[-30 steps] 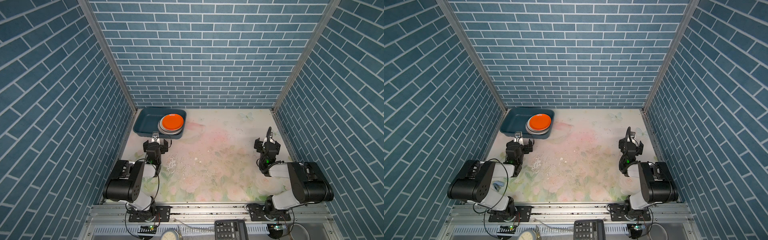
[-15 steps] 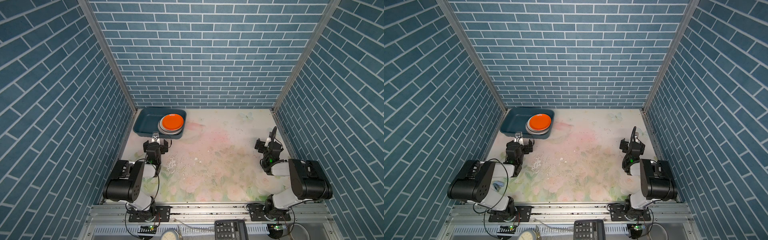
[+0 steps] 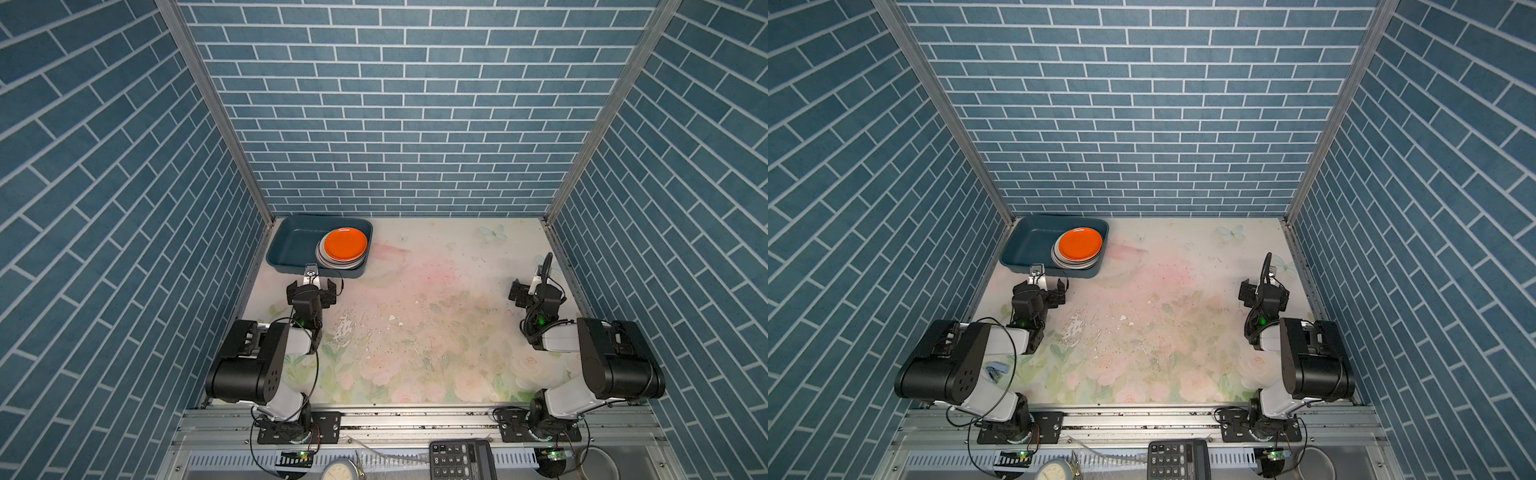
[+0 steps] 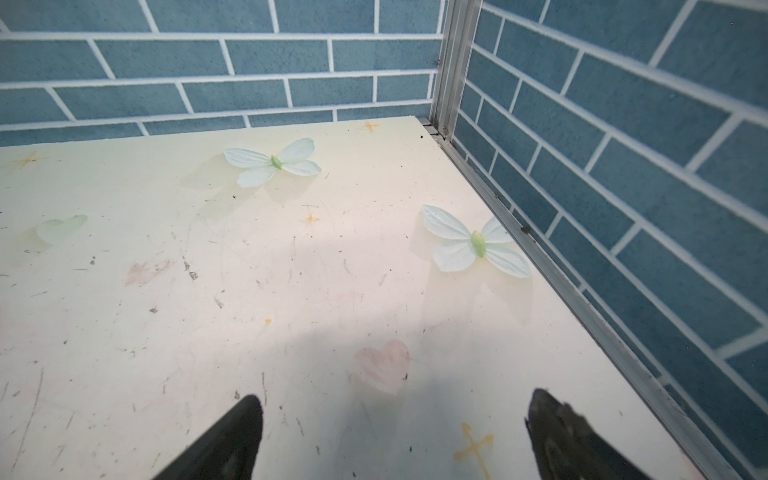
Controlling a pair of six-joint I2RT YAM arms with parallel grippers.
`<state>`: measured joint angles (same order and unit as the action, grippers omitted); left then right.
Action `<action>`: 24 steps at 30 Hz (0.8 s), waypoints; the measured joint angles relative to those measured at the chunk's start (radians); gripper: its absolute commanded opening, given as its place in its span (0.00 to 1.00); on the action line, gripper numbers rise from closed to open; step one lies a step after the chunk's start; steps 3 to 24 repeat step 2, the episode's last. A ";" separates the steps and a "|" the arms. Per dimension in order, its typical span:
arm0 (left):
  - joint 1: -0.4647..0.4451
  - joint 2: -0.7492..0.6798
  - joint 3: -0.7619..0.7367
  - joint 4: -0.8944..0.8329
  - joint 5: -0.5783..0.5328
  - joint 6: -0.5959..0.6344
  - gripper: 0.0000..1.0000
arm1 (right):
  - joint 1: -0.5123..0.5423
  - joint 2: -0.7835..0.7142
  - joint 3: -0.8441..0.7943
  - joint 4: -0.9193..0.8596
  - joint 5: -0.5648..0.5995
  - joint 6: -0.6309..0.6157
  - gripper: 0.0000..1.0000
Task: Place the plates into the plastic bin on the countertop
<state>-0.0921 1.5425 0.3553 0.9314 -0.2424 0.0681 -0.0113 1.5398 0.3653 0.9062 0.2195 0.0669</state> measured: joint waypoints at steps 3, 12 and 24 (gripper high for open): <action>0.000 0.000 0.000 0.000 0.000 0.000 0.99 | 0.000 0.000 0.000 -0.003 0.000 0.000 0.99; 0.000 0.000 0.000 0.000 0.000 0.000 0.99 | 0.000 0.000 0.000 -0.003 0.000 0.000 0.99; 0.000 0.000 0.000 0.000 0.000 0.000 0.99 | 0.000 0.000 0.000 -0.003 0.000 0.000 0.99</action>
